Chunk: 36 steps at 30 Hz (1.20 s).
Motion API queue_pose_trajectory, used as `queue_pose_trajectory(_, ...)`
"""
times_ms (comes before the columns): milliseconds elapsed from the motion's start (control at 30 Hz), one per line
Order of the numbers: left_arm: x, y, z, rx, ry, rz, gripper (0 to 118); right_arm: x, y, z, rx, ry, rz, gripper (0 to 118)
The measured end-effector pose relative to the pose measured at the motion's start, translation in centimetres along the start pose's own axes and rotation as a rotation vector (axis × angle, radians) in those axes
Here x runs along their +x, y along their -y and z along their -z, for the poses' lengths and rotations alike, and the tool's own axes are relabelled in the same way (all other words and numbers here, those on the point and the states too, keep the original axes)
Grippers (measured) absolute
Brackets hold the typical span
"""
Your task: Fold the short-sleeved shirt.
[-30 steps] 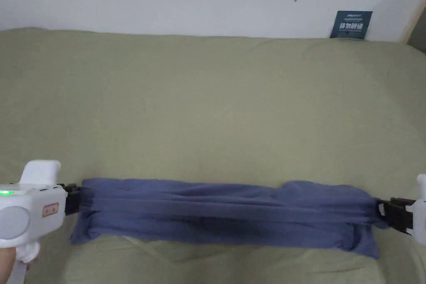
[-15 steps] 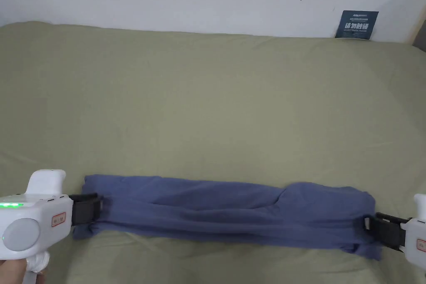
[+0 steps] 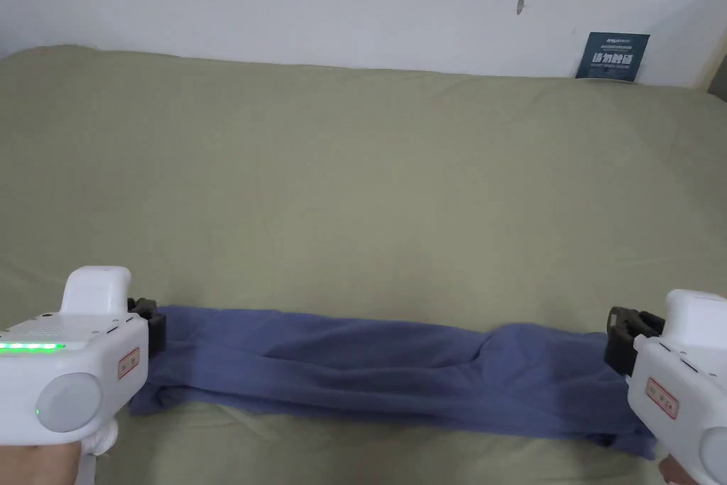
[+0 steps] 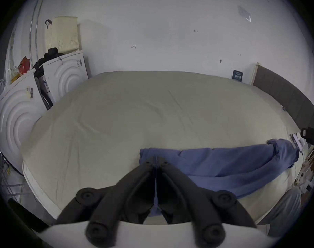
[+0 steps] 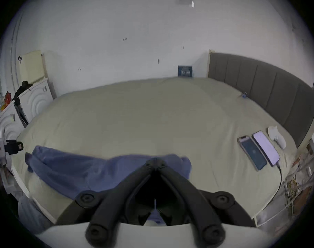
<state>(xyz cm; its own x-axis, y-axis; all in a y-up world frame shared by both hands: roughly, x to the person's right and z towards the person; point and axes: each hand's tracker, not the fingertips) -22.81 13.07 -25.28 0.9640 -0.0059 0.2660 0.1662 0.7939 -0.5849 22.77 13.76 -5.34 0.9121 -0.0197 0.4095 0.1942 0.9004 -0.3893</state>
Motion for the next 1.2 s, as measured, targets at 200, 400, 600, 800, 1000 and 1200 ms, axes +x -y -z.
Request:
queue_pose_trajectory(200,-0.1,-0.6,-0.2,0.012,0.030,-0.057,2,-5.1,-2.3,-1.2,0.169,0.030,-0.058,0)
queue_pose_trajectory(400,-4.3,-2.2,1.2,-0.175,0.209,-0.217,2,-9.0,-2.3,-1.4,0.235,0.021,-0.130,0)
queue_pose_trajectory(600,-9.7,-2.6,4.3,-0.390,0.353,-0.312,3,-11.7,-1.8,-1.2,0.263,-0.004,-0.153,0)
queue_pose_trajectory(800,-12.9,-2.3,7.7,-0.517,0.508,-0.407,3,-12.9,-1.4,-0.4,0.242,-0.028,-0.160,0)
queue_pose_trajectory(1000,-13.6,-2.6,9.4,-0.530,0.519,-0.420,21,-13.4,-1.4,0.4,0.219,-0.036,-0.161,0)
queue_pose_trajectory(1200,-12.3,-1.8,11.8,-0.600,0.628,-0.454,108,-13.5,-1.6,1.1,0.197,-0.036,-0.168,0)
